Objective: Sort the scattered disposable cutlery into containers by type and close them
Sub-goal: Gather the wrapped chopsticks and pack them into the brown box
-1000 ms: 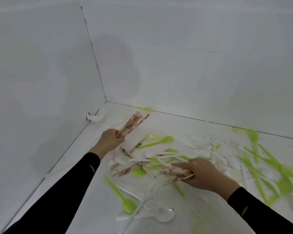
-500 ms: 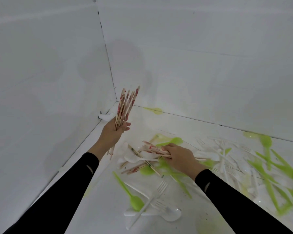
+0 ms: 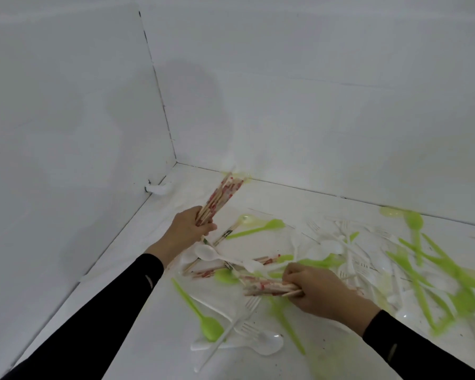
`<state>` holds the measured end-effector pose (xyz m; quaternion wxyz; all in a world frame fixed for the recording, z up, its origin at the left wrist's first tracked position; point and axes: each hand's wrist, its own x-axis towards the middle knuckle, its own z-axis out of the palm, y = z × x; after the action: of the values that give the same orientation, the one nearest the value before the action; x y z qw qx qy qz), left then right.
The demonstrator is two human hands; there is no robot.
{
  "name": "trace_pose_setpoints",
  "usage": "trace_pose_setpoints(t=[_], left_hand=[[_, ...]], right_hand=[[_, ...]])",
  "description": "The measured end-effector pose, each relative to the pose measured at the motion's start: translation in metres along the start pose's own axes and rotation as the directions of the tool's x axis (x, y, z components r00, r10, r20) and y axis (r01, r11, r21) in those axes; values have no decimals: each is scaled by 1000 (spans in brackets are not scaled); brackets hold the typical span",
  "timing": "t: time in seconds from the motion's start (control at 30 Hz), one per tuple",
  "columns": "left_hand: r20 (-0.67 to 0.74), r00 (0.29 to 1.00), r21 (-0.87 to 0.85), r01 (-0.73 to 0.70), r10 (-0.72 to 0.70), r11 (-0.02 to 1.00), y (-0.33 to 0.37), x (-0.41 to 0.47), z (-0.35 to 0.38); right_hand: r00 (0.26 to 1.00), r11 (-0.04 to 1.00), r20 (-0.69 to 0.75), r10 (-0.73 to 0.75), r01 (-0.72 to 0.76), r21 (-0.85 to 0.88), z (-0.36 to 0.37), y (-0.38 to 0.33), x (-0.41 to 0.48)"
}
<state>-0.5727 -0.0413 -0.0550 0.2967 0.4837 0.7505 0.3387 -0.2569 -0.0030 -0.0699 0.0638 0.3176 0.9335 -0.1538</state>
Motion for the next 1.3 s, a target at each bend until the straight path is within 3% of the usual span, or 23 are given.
trace_pose_setpoints(t=[0.1, 0.17, 0.3, 0.5, 0.6, 0.77, 0.93, 1.1, 1.2, 1.3], left_hand=[[10, 1000, 161, -12, 11, 987, 0, 7, 18], [23, 1000, 246, -14, 9, 969, 3, 11, 29], [37, 999, 267, 22, -34, 964, 1, 15, 40], [154, 988, 382, -32, -30, 923, 0, 20, 34], [203, 979, 439, -86, -6, 895, -1, 21, 32], [169, 984, 421, -119, 51, 899, -6, 19, 30], [57, 998, 343, -8, -13, 939, -7, 17, 31], [96, 993, 284, 34, -64, 958, -1, 17, 25], [45, 997, 125, 58, -64, 991, 13, 14, 11], [21, 999, 63, 38, -39, 997, 24, 7, -9]], right_hand=[[978, 999, -210, 11, -4, 35, -1, -10, 14], [963, 997, -268, -29, 46, 58, 1, -23, 28], [987, 995, -120, -103, 103, -6, 4, -47, 49], [989, 994, -93, -111, 111, -11, 7, -37, 39], [992, 991, -54, -114, 117, 66, 9, -21, 18], [999, 996, 2, -37, 37, 81, 12, 8, -11], [992, 999, -127, -14, 18, 33, 1, 4, 2], [978, 991, -166, -129, 132, 8, 10, -32, 38], [978, 986, -132, -160, 151, -75, 22, -41, 57], [951, 971, -242, -194, 151, -184, 26, -43, 64]])
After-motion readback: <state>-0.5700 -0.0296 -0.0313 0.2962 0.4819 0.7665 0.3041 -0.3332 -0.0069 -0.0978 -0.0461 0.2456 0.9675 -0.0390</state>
